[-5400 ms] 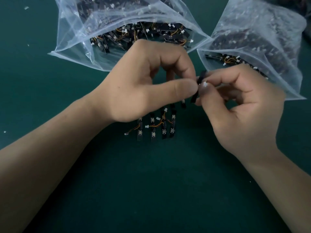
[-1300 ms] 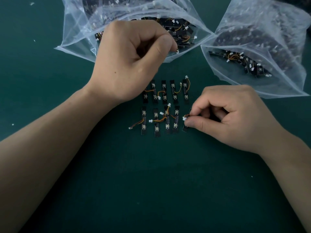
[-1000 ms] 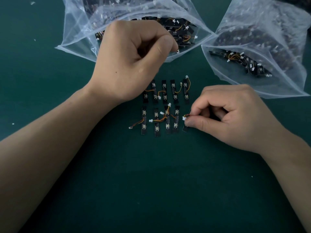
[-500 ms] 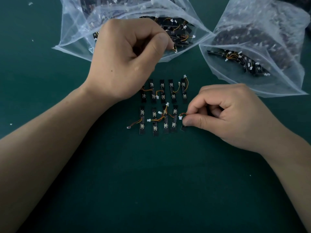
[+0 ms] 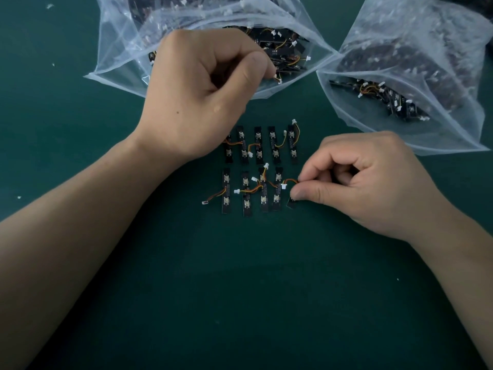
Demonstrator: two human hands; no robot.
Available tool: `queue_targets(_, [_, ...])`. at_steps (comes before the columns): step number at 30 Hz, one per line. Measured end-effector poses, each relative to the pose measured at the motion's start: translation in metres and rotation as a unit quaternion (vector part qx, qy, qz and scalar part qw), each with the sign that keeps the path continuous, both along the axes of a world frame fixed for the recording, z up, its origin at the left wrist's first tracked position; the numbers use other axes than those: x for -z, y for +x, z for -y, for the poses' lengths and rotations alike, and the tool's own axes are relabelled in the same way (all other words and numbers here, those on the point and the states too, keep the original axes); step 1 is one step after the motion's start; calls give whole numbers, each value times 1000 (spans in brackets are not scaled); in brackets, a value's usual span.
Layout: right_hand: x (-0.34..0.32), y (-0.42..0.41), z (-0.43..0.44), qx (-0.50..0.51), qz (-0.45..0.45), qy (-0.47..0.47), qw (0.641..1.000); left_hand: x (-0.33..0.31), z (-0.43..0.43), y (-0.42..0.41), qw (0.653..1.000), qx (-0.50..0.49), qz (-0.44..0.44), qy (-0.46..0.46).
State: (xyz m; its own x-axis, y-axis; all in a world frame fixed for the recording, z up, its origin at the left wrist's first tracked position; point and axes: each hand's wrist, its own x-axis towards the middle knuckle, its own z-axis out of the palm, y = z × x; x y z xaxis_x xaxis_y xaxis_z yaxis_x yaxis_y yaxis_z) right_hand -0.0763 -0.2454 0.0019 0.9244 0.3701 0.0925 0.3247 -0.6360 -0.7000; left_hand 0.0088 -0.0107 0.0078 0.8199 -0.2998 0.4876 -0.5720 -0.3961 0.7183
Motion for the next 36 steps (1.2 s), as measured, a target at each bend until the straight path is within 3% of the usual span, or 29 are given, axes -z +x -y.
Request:
queue_targets(23, [5,2,5,-10,59,5,998,0,0,0,1000,3,9,6])
queue_targets(36, [10,5,3,174,141,53,973,0,0,2,1000,-1,6,-1])
